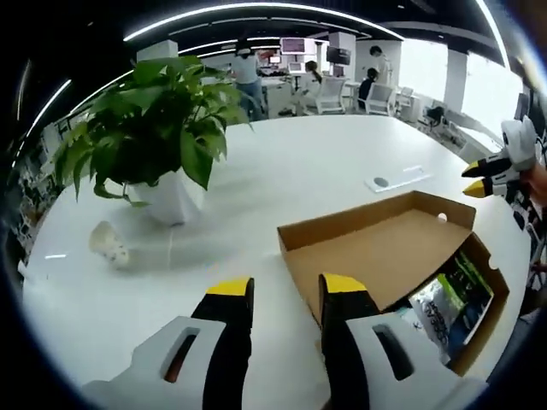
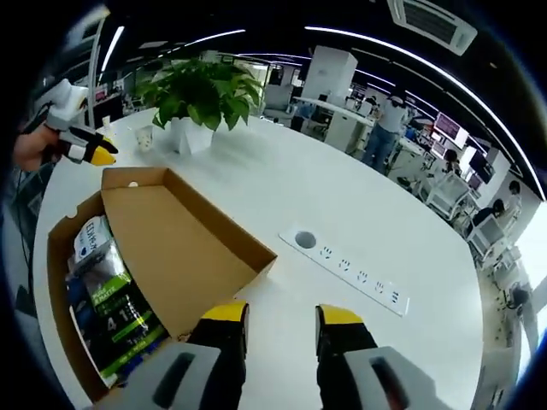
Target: Operate the shoe box by opening the lid, removing the specified soft item, and placing it in the target area until the item is outside and the box remains undamaged.
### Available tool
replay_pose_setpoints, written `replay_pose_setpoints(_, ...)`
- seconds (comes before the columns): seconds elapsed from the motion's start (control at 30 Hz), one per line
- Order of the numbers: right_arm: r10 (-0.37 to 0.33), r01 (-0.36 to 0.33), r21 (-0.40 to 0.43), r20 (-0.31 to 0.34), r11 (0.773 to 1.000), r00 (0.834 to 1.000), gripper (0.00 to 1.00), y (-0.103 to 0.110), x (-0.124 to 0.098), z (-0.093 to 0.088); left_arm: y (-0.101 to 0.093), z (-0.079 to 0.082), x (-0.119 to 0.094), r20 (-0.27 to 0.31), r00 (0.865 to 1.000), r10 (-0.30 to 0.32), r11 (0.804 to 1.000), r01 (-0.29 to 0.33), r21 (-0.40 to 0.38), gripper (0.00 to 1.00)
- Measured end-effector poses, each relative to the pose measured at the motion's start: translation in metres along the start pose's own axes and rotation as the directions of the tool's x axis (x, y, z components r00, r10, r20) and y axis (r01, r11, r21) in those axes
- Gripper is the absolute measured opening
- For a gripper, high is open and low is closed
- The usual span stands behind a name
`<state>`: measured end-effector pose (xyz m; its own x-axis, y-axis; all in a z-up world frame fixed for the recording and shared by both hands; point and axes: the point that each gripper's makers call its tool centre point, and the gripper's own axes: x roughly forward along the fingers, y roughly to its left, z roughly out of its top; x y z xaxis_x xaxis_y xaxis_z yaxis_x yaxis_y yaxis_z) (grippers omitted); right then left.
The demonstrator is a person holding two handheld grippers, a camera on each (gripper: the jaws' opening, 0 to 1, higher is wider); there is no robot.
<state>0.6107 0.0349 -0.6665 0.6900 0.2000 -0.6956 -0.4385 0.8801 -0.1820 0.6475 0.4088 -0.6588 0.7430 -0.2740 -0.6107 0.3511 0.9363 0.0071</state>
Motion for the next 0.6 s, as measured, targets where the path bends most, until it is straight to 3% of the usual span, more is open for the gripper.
replay_pose_setpoints(0.23,-0.007,0.006,0.020,0.021,1.000,1.000,0.28,0.007,-0.017,-0.019,-0.004,-0.012,-0.028,0.038,0.999,-0.001,1.000,0.002,-0.011,0.31)
replay_pose_setpoints(0.6,0.028,-0.027,-0.035,0.032,0.999,0.999,0.28,0.045,-0.046,-0.049,-0.052,-0.045,-0.060,0.037,0.997,-0.066,0.996,0.064,0.056,0.31)
